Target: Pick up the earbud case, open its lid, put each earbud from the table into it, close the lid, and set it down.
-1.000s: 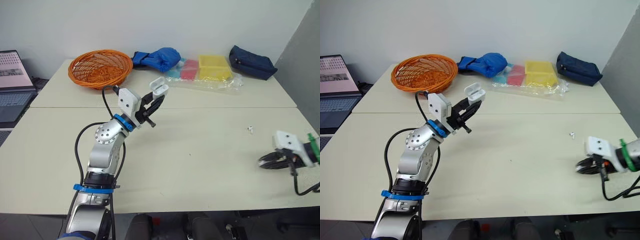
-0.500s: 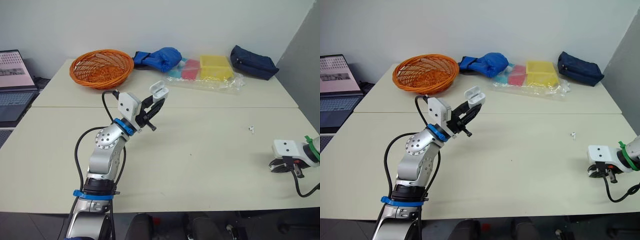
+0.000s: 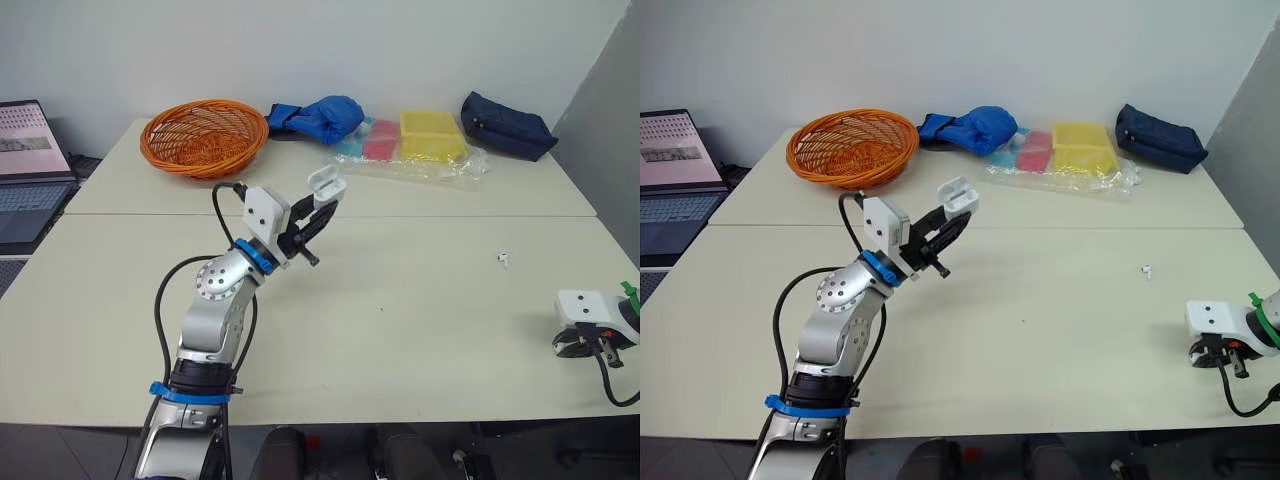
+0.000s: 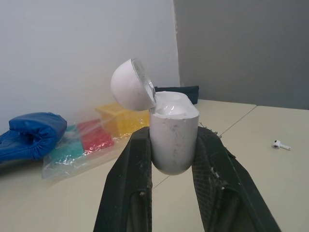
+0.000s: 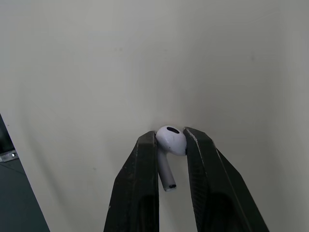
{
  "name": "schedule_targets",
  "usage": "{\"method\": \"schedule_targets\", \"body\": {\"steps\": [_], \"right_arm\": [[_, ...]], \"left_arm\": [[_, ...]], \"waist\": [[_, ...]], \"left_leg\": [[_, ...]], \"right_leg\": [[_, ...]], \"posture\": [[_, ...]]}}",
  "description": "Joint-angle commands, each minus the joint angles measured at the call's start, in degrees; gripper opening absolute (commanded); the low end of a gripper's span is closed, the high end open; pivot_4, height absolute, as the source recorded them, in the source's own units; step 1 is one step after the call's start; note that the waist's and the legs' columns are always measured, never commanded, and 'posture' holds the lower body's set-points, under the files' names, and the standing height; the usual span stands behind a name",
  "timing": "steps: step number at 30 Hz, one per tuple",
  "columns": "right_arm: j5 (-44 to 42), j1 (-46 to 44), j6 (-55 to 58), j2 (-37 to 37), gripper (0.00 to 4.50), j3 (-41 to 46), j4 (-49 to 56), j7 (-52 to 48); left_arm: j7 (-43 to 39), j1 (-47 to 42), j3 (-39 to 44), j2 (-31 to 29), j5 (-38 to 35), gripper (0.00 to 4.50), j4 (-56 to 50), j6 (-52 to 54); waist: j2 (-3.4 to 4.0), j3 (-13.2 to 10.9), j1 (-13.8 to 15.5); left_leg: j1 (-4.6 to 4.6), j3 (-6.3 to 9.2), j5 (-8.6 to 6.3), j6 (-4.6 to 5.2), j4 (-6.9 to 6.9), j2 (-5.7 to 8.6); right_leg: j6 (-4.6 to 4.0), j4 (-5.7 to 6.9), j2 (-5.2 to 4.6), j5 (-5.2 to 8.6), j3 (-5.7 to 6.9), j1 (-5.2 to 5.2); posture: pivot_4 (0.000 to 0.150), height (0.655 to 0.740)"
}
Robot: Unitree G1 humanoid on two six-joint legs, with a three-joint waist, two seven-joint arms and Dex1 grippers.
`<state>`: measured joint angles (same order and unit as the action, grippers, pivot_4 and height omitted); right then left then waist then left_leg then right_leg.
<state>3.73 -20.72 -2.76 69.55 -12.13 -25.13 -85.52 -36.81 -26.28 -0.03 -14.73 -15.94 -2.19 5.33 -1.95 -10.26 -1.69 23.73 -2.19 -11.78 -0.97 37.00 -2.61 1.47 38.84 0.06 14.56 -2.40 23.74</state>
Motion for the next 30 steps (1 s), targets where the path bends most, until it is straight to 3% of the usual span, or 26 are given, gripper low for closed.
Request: {"method": "schedule_targets", "body": {"steps": [1,5,17,20,25,30], "right_arm": [[0.37,-0.05,1.32,-0.12,1.50,0.81,-0.45,0.17],[0.11,0.38,-0.10,0.71,2.87,1.51,-0.95,0.58],[-0.91,0.40,1.89,2.49,2.87,2.69,0.12,-0.45],[-3.07,2.61,9.70,3.53,2.87,4.23,3.58,-1.37],[-8.50,6.08,32.78,4.69,2.87,8.78,9.50,-0.04],[-9.88,5.35,43.42,4.69,2.87,10.92,10.33,3.66]], "left_arm": [[0.13,-0.39,-0.16,0.15,-1.03,0.74,-2.80,-0.23],[0.17,-0.16,-0.24,0.23,-1.21,0.74,-3.23,0.20],[0.75,1.06,-0.93,1.19,-1.49,0.74,-4.11,0.23],[0.81,1.32,-0.81,1.19,-1.53,0.74,-4.24,0.19],[1.02,1.93,-0.75,1.12,-1.60,0.74,-4.78,0.30],[1.26,2.38,-0.90,1.23,-1.72,0.74,-4.74,0.17]], "waist": [[-0.01,0.00,-0.03],[-0.03,-0.01,-0.10],[-0.02,-0.01,-0.09],[-0.02,-0.01,0.00],[-0.02,-0.01,-0.06],[-0.02,-0.01,-0.08]], "left_leg": [[-0.04,0.00,0.00,0.00,0.01,0.00],[-0.37,0.00,0.00,0.00,0.02,0.02],[-0.63,-0.02,-0.01,-0.01,-0.07,0.04],[-0.62,0.00,-0.01,-0.01,-0.09,0.03],[-0.63,0.06,-0.01,-0.02,-0.10,0.01],[-0.65,0.07,-0.01,-0.02,-0.08,0.04]], "right_leg": [[0.00,0.00,0.00,0.00,-0.01,-0.04],[-0.02,-0.06,-0.05,0.01,-0.12,-0.32],[-0.19,-0.06,-0.09,0.12,-0.17,-0.51],[-0.19,-0.06,-0.09,0.13,-0.16,-0.51],[-0.17,-0.05,-0.10,0.13,-0.18,-0.51],[-0.27,-0.04,-0.10,0.19,-0.19,-0.51]], "posture": [[0.150,0.7400],[0.150,0.7400],[0.150,0.7400],[0.150,0.7400],[0.150,0.7400],[0.150,0.7400]]}}
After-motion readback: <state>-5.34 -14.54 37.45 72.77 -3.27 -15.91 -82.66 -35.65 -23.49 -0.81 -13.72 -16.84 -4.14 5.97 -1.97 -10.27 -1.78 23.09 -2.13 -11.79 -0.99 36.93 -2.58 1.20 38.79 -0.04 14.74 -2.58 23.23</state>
